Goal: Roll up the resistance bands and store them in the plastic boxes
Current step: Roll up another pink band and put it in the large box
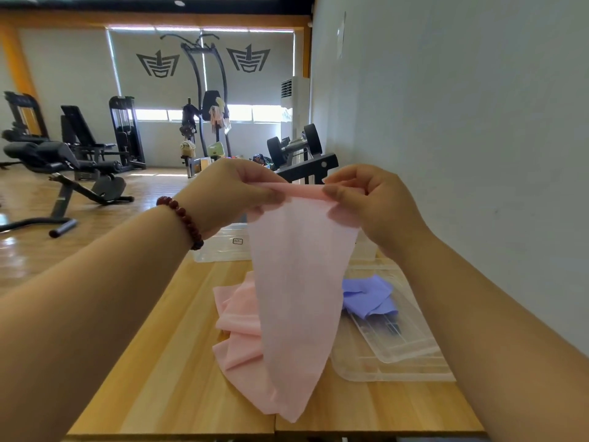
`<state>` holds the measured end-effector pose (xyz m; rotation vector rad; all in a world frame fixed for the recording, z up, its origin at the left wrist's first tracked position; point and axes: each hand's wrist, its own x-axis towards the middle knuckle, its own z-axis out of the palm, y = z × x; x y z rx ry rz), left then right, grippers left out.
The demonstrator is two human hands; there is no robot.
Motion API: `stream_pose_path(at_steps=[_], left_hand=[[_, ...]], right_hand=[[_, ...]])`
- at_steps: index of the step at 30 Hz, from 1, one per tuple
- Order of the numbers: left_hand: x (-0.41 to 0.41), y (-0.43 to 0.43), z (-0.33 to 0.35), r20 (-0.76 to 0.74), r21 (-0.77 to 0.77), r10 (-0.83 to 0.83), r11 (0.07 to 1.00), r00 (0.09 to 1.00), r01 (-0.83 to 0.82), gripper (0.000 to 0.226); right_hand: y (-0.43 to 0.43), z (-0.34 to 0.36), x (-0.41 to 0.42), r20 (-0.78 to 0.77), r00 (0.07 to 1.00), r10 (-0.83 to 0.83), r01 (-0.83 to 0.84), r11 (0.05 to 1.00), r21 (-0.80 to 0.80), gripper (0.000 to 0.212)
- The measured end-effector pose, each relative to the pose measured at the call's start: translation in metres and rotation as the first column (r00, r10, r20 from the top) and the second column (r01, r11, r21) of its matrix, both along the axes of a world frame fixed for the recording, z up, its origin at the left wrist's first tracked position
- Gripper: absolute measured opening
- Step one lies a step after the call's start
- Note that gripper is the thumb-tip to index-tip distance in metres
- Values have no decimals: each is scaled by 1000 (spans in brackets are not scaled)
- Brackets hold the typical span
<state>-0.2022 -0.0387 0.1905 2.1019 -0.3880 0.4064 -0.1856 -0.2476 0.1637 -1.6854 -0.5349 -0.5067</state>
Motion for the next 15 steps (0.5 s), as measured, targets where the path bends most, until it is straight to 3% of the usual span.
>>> stream_pose_path(at_steps=[5,11,15], left_hand=[[-1,4,-4,-103,-133,-95,988,990,81,10],[-2,10,-27,-196,-395,-235,908,952,142,19],[2,15,-47,-252,-480,-266,869,930,119,25]], right_hand=[[0,-4,1,-15,1000,11,-11,1000,20,12],[-2,-19,5,-30,999,-45,40,986,-161,16],[1,-32,7,-141,988,67,-77,995,-65,14]])
